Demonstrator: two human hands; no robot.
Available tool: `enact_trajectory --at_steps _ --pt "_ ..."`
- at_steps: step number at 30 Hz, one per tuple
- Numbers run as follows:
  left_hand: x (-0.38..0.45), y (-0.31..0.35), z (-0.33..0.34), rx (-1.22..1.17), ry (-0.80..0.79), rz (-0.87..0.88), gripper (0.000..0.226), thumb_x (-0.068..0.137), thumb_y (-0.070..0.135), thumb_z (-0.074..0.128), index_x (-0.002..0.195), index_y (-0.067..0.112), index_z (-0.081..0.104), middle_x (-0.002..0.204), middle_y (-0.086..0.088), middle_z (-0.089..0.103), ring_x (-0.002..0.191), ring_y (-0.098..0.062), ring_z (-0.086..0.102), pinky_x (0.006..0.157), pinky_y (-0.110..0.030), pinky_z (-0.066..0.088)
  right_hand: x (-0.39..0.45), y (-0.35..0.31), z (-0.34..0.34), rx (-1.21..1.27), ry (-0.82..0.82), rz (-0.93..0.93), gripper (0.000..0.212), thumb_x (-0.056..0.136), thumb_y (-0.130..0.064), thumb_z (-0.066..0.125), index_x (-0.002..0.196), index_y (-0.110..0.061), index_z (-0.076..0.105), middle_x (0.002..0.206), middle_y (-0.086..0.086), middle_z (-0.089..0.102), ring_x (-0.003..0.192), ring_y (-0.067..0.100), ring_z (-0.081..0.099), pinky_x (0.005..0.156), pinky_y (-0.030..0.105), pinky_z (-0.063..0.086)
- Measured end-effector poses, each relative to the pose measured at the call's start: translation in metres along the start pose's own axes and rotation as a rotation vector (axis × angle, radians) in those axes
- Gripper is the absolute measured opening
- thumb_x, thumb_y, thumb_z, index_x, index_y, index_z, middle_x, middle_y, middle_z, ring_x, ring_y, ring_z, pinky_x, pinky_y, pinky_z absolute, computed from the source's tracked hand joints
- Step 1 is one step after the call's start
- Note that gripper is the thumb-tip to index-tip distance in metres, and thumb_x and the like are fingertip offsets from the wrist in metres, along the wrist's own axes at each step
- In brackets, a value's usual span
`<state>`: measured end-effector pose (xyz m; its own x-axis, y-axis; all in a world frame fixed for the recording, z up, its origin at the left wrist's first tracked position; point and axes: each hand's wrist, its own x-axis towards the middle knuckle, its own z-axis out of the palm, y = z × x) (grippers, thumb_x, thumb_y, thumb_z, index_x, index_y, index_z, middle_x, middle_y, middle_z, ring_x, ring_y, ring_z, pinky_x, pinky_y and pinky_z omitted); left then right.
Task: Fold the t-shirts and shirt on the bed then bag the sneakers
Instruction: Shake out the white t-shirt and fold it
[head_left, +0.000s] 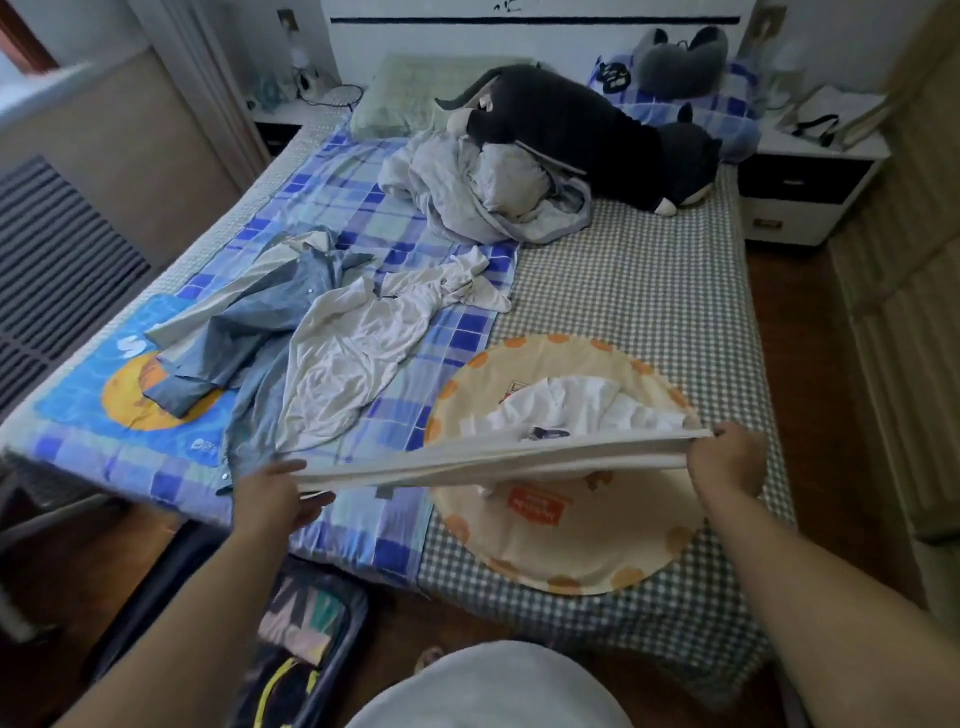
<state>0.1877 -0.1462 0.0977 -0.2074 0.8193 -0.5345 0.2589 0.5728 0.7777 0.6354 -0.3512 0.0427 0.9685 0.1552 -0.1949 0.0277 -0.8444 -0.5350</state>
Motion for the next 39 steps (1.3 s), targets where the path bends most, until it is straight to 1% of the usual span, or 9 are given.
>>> enact_trajectory --at_steps 5,8,12,14,18,23,30,33,39 --pt "0.016 -0.058 -0.003 -0.013 0.034 -0.156 0.040 0.093 -0.011 0.036 0.110 0.006 0.067 0.095 -0.026 0.065 0.072 -0.036 0.069 0.052 -0.032 0.059 -0.060 0.060 0.014 0.547 -0.443 0.648 0.007 0.098 -0.007 0.060 0.103 -0.009 0.065 0.098 0.015 0.065 0.082 0.029 0.063 0.067 0.041 0.060" --pt "0.032 -0.095 -0.016 0.199 0.044 -0.152 0.035 0.077 -0.006 0.061 0.107 0.006 0.076 0.087 -0.020 0.072 0.080 -0.035 0.069 0.079 -0.048 0.062 -0.111 0.106 0.007 -0.079 -0.427 0.221 0.018 0.098 -0.006 0.052 0.097 -0.022 0.060 0.085 0.004 0.062 0.074 0.025 0.062 0.052 0.033 0.051" --pt "0.040 -0.127 -0.030 0.437 -0.079 -0.124 0.023 0.084 0.001 0.063 0.097 0.011 0.079 0.074 -0.016 0.073 0.066 -0.032 0.068 0.070 -0.044 0.058 -0.168 0.162 0.001 -0.424 -0.244 -0.123 0.021 0.090 -0.003 0.057 0.106 -0.017 0.057 0.088 0.005 0.056 0.069 0.026 0.056 0.056 0.034 0.043" --pt "0.039 -0.128 -0.031 0.445 -0.127 -0.060 0.020 0.088 0.002 0.059 0.092 0.011 0.076 0.073 -0.014 0.071 0.064 -0.030 0.065 0.065 -0.041 0.054 -0.189 0.158 0.001 -0.274 -0.209 -0.065 0.022 0.091 0.000 0.054 0.105 -0.012 0.065 0.098 0.009 0.058 0.074 0.025 0.054 0.059 0.036 0.040" --pt "0.042 -0.119 -0.031 0.428 -0.127 0.094 0.021 0.089 0.011 0.056 0.096 0.020 0.074 0.084 -0.007 0.071 0.078 -0.030 0.066 0.072 -0.038 0.053 -0.187 0.117 0.004 0.716 -0.054 0.674 0.018 0.097 -0.004 0.057 0.112 -0.011 0.065 0.109 0.014 0.067 0.078 0.023 0.060 0.061 0.037 0.053" --pt "0.063 -0.102 -0.033 0.146 -0.143 -0.003 0.026 0.094 0.005 0.050 0.106 0.007 0.073 0.095 -0.016 0.068 0.079 -0.030 0.065 0.069 -0.031 0.056 -0.190 0.091 0.004 1.226 -0.180 0.669 0.028 0.100 0.005 0.049 0.120 -0.009 0.061 0.115 0.011 0.066 0.103 0.026 0.064 0.075 0.041 0.055" --pt "0.061 -0.087 -0.040 -0.029 -0.246 -0.102 0.023 0.099 0.001 0.048 0.106 0.009 0.068 0.090 -0.014 0.067 0.071 -0.023 0.063 0.059 -0.027 0.053 -0.196 0.084 -0.007 1.082 -0.344 0.644 0.034 0.101 0.010 0.039 0.121 -0.007 0.061 0.115 0.016 0.068 0.102 0.029 0.065 0.066 0.039 0.063" --pt "0.059 -0.080 -0.044 -0.080 -0.326 -0.110 0.024 0.099 0.002 0.046 0.106 0.011 0.067 0.091 -0.012 0.068 0.072 -0.022 0.064 0.064 -0.028 0.048 -0.199 0.078 -0.008 0.997 -0.480 0.641 0.034 0.104 0.001 0.036 0.125 -0.002 0.063 0.119 0.020 0.070 0.111 0.035 0.065 0.083 0.046 0.059" --pt "0.070 -0.058 -0.052 -0.144 -0.351 -0.106 0.024 0.101 0.004 0.045 0.099 0.014 0.066 0.088 -0.008 0.066 0.075 -0.019 0.064 0.069 -0.027 0.049 -0.205 0.047 -0.021 0.217 -0.447 0.119 0.017 0.087 -0.006 0.070 0.095 -0.020 0.071 0.092 0.004 0.074 0.087 0.027 0.069 0.064 0.029 0.051"
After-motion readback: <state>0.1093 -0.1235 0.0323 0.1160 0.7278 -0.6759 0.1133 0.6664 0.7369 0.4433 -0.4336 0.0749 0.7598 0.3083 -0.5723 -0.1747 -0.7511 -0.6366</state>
